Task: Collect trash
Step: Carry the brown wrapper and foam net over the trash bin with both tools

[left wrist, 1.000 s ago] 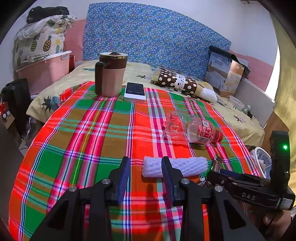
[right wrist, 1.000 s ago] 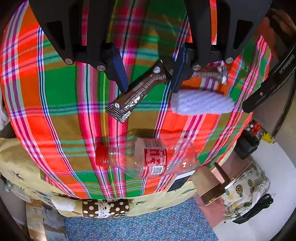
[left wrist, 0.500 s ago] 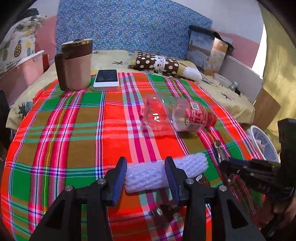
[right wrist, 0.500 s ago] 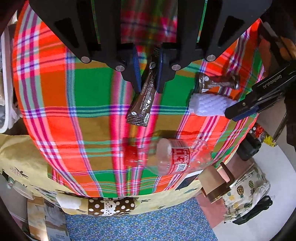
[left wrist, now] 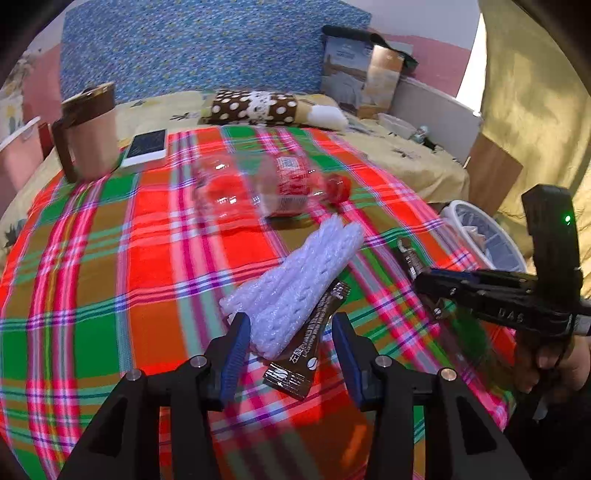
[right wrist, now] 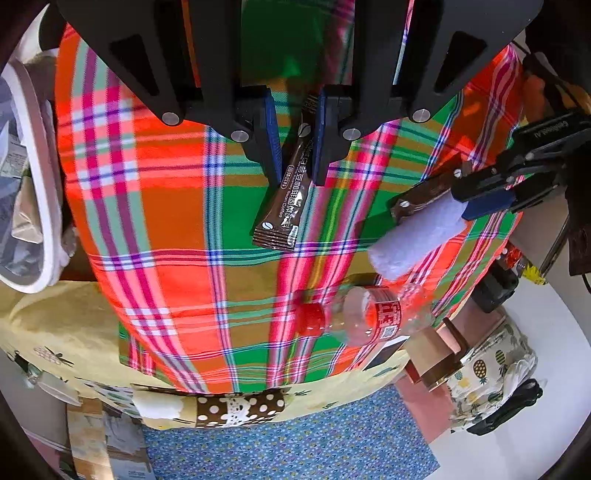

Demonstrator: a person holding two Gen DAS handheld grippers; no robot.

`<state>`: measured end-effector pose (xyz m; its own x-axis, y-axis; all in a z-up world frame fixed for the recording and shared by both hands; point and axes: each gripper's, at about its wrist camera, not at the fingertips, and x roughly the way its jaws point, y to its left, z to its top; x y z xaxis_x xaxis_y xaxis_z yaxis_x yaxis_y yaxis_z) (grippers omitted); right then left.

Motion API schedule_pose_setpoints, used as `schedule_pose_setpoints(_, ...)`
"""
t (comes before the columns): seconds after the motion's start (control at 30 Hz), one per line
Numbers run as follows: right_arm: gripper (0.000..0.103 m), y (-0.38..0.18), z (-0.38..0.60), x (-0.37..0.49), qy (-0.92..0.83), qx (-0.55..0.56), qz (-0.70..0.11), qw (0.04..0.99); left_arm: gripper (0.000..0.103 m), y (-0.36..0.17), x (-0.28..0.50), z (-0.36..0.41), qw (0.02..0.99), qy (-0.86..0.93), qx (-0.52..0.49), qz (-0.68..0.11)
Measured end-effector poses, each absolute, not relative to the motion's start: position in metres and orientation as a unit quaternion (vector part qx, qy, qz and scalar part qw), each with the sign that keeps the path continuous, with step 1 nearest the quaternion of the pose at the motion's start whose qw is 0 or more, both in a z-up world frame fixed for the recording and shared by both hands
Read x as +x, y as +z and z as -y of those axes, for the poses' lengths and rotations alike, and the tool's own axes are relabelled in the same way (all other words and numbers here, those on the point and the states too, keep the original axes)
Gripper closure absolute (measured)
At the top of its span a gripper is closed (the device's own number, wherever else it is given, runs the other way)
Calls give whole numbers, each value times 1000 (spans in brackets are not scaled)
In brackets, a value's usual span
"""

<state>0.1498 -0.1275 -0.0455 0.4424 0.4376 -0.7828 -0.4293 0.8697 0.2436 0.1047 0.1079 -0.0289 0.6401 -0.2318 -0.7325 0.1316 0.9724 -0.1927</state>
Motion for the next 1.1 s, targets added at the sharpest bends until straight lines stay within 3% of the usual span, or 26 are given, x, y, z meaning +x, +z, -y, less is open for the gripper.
schedule_pose_setpoints(0.33, 84, -49, 140, 153, 250, 16, -462, 851, 57, -20, 124, -104, 918, -67, -42, -388)
schedule_pose_setpoints(0.6, 84, -48, 145, 153, 249, 16, -457, 854, 57, -38, 141, -89, 900, -97, -20, -426)
schedule_pose_setpoints(0.87, 84, -39, 153, 146, 251, 20, -441, 861, 89, -29, 130, -91, 908, -75, -51, -408)
schedule_pose_setpoints(1.1, 84, -27, 163, 138, 249, 25, -424, 870, 90, -14, 117, -86, 918, -61, -67, -387)
